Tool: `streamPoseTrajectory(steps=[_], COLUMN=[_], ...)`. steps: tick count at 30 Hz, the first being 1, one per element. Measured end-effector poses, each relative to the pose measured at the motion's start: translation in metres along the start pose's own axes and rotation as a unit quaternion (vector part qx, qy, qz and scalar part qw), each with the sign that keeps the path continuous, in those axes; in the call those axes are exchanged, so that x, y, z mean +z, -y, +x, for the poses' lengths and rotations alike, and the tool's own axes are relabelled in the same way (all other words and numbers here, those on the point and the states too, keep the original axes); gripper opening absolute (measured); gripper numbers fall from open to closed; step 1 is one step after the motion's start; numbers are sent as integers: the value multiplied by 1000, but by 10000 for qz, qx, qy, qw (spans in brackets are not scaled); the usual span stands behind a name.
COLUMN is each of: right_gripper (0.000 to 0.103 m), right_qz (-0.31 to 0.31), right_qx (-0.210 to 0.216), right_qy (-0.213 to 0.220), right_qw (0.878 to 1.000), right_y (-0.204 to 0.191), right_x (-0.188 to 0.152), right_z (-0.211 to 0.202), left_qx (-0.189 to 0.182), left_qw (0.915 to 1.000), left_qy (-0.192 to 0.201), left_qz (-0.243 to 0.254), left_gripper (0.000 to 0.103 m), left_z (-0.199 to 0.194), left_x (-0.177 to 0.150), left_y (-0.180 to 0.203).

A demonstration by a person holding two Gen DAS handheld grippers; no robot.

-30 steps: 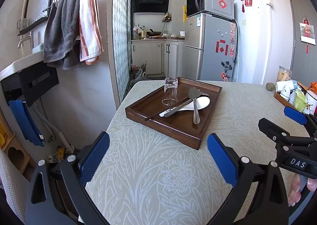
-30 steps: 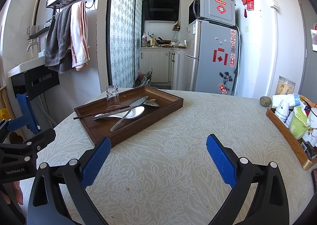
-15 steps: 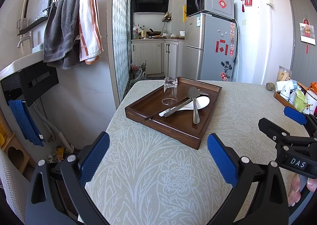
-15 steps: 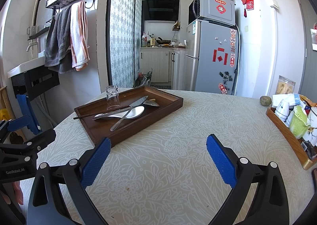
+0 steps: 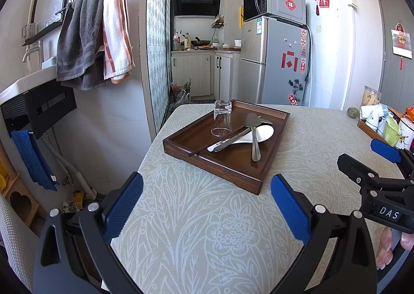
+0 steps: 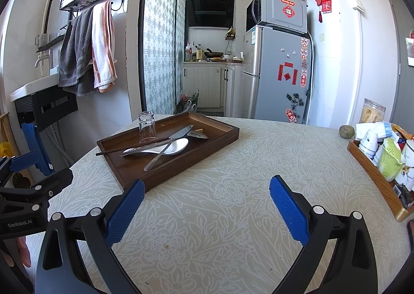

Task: Organize utensils

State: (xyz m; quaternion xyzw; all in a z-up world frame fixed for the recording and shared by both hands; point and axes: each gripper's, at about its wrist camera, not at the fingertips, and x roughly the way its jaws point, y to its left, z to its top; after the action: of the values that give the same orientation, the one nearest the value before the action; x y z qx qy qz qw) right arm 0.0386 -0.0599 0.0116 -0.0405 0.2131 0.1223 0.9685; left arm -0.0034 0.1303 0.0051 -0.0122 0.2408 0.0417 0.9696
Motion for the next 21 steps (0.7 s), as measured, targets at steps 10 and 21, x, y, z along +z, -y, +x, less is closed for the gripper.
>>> streamPoseTrajectory(steps=[10, 21], right_gripper=[98, 99], right_qz=[0, -3], right_qx=[3, 6], right_qy=[-2, 0], right_qw=[10000, 10000], right_y=[0, 0], right_x=[0, -1], right_z=[0, 0], left_qx=[2, -28], left_qw=[10000, 10000], left_qy=[0, -27], left_qz=[-3, -9], left_gripper=[100, 100], left_z=[0, 0], left_x=[0, -3], left_y=[0, 2])
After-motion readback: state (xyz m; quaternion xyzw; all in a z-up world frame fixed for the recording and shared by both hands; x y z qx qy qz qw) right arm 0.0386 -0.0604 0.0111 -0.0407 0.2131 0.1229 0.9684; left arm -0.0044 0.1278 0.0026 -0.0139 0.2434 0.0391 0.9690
